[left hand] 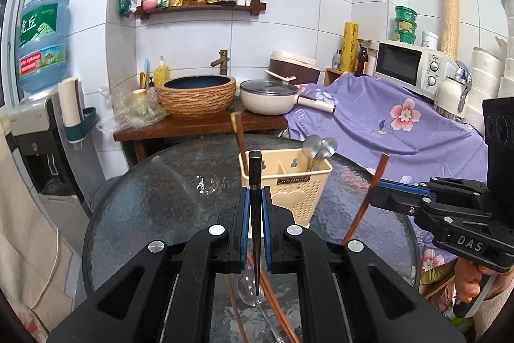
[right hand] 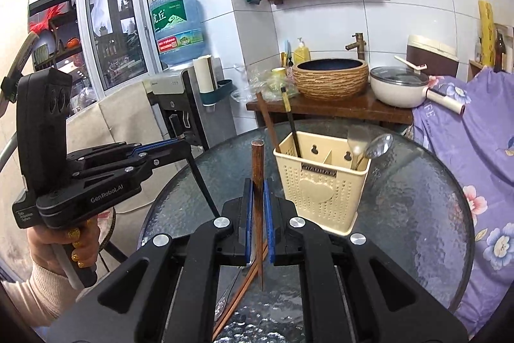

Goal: Organize utensils
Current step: 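Lift the black chopstick with the left tool while the right tool carries the wooden chopstick to the basket, then lower the black chopstick into the basket and open the left tool while the right tool releases its chopstick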

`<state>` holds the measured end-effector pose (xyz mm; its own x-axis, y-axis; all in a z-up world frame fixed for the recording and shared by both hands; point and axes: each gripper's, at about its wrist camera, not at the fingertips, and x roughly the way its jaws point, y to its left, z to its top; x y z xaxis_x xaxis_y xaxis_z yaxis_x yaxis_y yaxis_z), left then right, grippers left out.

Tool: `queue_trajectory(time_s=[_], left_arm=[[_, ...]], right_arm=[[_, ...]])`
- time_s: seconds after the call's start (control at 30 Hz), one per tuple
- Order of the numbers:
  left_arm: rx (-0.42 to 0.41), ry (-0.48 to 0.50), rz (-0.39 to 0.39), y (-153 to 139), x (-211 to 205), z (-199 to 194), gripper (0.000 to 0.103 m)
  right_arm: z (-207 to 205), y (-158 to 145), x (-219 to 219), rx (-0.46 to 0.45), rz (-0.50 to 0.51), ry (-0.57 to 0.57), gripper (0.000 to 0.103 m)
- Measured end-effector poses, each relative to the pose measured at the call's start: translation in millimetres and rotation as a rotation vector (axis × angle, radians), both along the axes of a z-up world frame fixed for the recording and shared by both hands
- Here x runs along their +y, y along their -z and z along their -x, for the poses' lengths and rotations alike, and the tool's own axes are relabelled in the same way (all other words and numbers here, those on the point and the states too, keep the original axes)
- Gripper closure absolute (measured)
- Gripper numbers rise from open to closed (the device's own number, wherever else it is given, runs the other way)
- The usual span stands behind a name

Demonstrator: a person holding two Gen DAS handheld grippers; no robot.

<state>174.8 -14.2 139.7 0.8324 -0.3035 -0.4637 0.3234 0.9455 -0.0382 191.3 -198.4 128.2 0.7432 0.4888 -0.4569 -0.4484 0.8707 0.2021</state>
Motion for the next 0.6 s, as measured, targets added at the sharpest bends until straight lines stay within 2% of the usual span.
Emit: queue_trajectory(time_s=[0.33,0.5,0.6], left_arm=[[0.000,0.039,0.026,-23,-11,-18,0.096],[-0.024,0.055,0.058,-53,-15,-27,0.096],[-0.043,0.055,0.068,-72,-20,-35,0.096]], right_arm=[[-20,-24,-2,-0.013,0.042,0.016,0.096],[-33,-46,-8,-0.008,0.028,0.019,0.096],[-40,-69,-11,-0.041,0.032,0.038,0.096]])
